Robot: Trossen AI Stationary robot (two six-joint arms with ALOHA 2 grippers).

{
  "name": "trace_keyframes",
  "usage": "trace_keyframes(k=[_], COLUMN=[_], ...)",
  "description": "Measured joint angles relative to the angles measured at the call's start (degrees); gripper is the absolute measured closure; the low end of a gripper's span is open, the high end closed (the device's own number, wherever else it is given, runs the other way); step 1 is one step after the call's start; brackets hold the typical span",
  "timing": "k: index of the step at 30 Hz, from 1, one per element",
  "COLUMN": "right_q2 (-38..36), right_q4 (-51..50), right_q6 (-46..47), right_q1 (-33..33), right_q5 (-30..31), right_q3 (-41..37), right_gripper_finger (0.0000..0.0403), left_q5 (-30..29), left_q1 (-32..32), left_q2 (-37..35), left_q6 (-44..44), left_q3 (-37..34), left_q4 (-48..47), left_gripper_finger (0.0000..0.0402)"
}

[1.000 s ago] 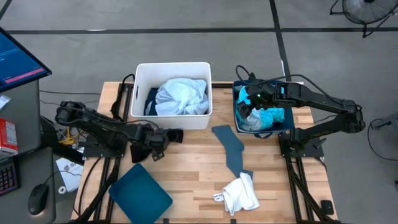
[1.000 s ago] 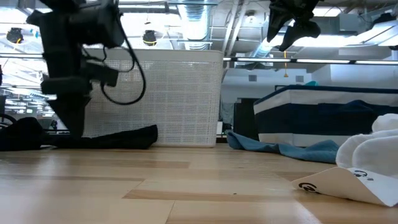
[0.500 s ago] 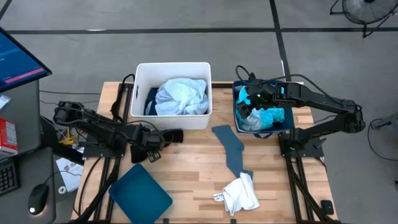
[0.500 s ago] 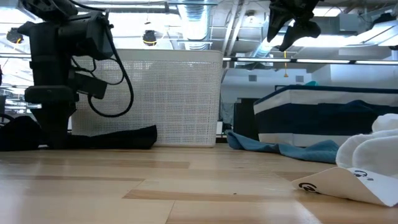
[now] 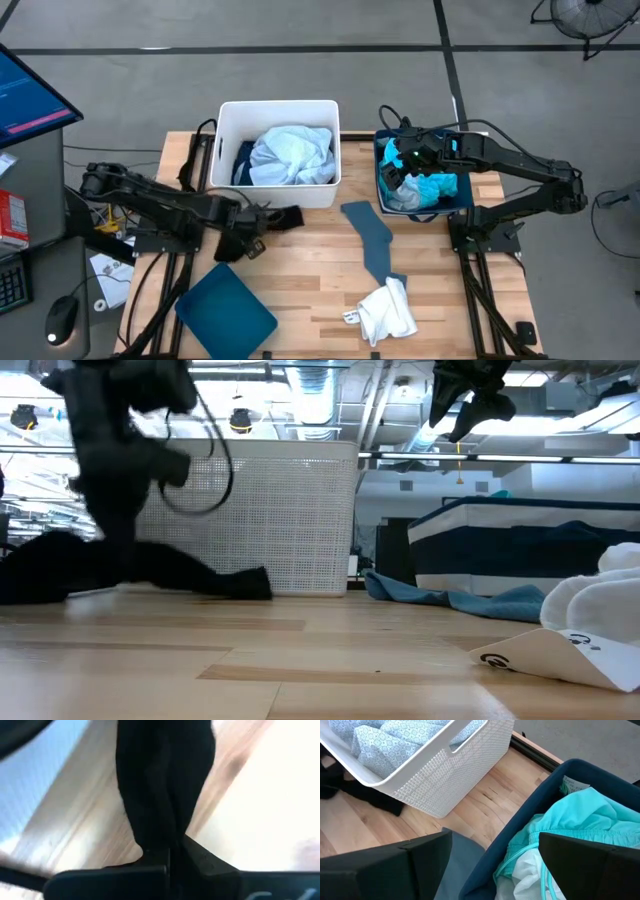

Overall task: Pick & Place Cloths
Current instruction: Put the black sock into the blue bin

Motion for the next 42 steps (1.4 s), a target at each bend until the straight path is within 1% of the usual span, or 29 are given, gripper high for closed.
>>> trace_keyframes(k=[11, 14, 17, 19, 26, 32, 39, 42], right_q2=[0.0, 0.0, 0.0, 0.0, 0.0, 0.0, 0.0, 0.0], right_q4=[0.4, 0.5, 0.5, 0.5, 0.5, 0.5, 0.5, 0.5], right_q6=[0.0, 0.0, 0.0, 0.0, 0.0, 0.0, 0.0, 0.0], right_q1=[0.0, 0.0, 0.0, 0.0, 0.0, 0.0, 0.0, 0.0], right_q5=[0.0, 0.0, 0.0, 0.0, 0.0, 0.0, 0.1, 0.1], right_q3=[0.0, 0.0, 0.0, 0.0, 0.0, 0.0, 0.0, 0.0], right_gripper_finger=[0.0112, 0.0112, 0.0112, 0.0112, 0.0112, 0.0112, 0.0112, 0.0112], left_q5=[-0.6, -0.8, -0.6, 0.3, 0.4, -5.2, -5.9, -5.8], left_q1=[-0.9, -2.8, -6.5, -9.5, -23.7, -34.6, -43.1, -45.8], left_q2=[-15.2, -18.5, -20.9, -21.8, -20.9, -17.5, -9.5, -6.3], left_q6=[0.5, 2.0, 2.5, 2.4, 1.5, -2.8, -11.3, -15.4], left_q3=[12.0, 15.3, 18.4, 20.2, 24.8, 25.7, 25.7, 25.7], left_q4=[0.9, 3.1, 5.4, 5.4, 7.3, 7.6, 7.0, 3.8], left_gripper_finger=[0.0401, 0.0401, 0.0401, 0.0401, 0.0401, 0.0401, 0.0401, 0.0401])
